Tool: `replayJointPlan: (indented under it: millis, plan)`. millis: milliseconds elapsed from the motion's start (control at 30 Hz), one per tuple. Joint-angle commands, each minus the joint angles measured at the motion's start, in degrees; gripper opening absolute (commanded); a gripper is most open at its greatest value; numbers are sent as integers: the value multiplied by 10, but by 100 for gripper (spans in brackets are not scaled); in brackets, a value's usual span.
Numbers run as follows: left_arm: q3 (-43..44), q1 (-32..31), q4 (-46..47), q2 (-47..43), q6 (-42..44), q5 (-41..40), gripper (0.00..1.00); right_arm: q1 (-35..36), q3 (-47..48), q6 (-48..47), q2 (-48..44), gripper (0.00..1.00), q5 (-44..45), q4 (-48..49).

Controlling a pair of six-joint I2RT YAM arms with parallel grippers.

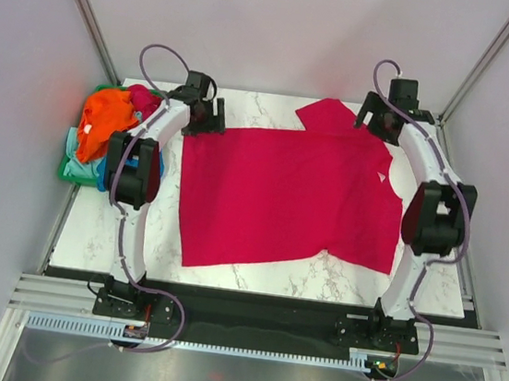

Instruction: Fold and stack the t-shirts

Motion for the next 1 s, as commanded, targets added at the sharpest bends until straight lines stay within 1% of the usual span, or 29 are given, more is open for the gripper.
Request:
replayJointPlan:
  millis: [0, 33, 67, 100, 133, 167, 200, 233, 267, 300, 333, 367, 400, 467, 533, 633, 700, 733, 767, 800, 833, 867, 967]
  plan:
    - [10, 4, 17, 55, -10, 19, 90, -3, -101, -12, -117, 98, 54, -20]
    - [17, 5, 16, 66, -7, 19, 90, -3, -166, -9, -137, 98, 66, -20]
    - [30, 8, 15, 75, -5, 19, 90, -2, -198, 1, -179, 98, 83, -19]
    - [39, 10, 10, 83, -3, 19, 90, -3, -228, 7, -201, 98, 89, -16]
    - [49, 13, 8, 104, -2, 19, 90, -2, -287, 13, -222, 98, 89, -14]
    - [71, 17, 6, 113, -2, 18, 90, -3, -316, 22, -266, 98, 82, -9]
    - [82, 19, 1, 125, 1, 19, 90, -4, -344, 33, -289, 98, 71, 5]
    - [94, 22, -1, 146, 3, 19, 90, -4, -395, 39, -311, 98, 58, 10]
    - [131, 29, -13, 161, -1, 34, 90, -3, -417, 44, -353, 98, 43, 17]
    - [152, 33, -26, 173, -4, 42, 89, -4, -456, 53, -373, 98, 37, 19]
    - [192, 36, -31, 195, -4, 49, 89, -3, -473, 56, -392, 98, 33, 20]
    - [212, 40, -35, 204, -4, 54, 89, -2, -488, 60, -429, 98, 27, 21]
    - [230, 41, -37, 211, -2, 56, 90, -3, -514, 66, -447, 98, 22, 21]
    - [285, 44, -43, 236, 4, 62, 92, -3, -534, 70, -492, 98, 15, 20]
    - [329, 49, -47, 250, 4, 69, 94, -3, -556, 74, -517, 98, 9, 16]
    - [371, 58, -49, 270, 5, 81, 95, -2, -573, 82, -556, 98, 2, 10]
    - [371, 65, -50, 253, 2, 85, 94, -4, -578, 88, -578, 98, 7, 2]
    - [358, 66, -52, 238, 1, 84, 94, -3, -580, 88, -583, 98, 15, -1]
    - [345, 66, -52, 222, 0, 64, 93, -3, -583, 92, -595, 98, 22, -2]
    - [328, 66, -52, 182, -1, 49, 93, -4, -588, 94, -600, 98, 27, -2]
    - [289, 67, -51, 165, -1, 20, 93, -3, -590, 95, -603, 98, 27, -2]
    - [268, 70, -51, 149, -5, 8, 93, -3, -590, 96, -606, 98, 21, -4]
    - [193, 86, -48, 106, -29, 15, 91, -2, -593, 99, -608, 98, 2, -4]
